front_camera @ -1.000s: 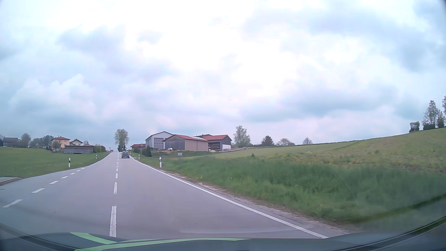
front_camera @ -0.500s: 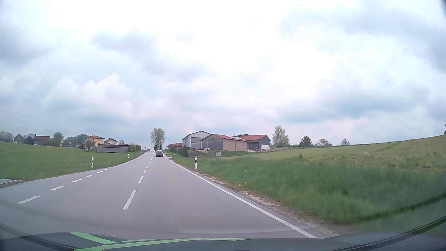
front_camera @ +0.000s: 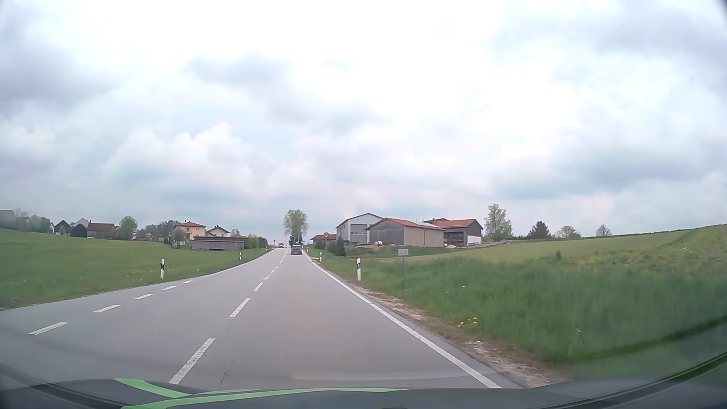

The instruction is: Follow the waypoints while adhering to traffic rules and regulations

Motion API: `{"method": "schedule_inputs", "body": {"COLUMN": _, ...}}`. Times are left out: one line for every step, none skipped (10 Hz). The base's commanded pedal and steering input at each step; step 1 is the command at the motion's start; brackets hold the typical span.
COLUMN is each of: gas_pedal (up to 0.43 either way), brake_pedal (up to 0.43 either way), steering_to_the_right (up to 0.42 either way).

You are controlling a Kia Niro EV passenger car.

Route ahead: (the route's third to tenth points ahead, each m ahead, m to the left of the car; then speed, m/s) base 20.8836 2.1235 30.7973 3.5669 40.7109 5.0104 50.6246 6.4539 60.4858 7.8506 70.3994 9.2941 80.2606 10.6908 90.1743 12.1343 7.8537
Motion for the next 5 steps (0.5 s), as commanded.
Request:
{"method": "schedule_inputs", "body": {"gas_pedal": 0.539, "brake_pedal": 0.0, "steering_to_the_right": -0.116}}
{"method": "schedule_inputs", "body": {"gas_pedal": 0.551, "brake_pedal": 0.0, "steering_to_the_right": -0.115}}
{"method": "schedule_inputs", "body": {"gas_pedal": 0.551, "brake_pedal": 0.0, "steering_to_the_right": -0.109}}
{"method": "schedule_inputs", "body": {"gas_pedal": 0.551, "brake_pedal": 0.0, "steering_to_the_right": -0.102}}
{"method": "schedule_inputs", "body": {"gas_pedal": 0.551, "brake_pedal": 0.0, "steering_to_the_right": -0.091}}
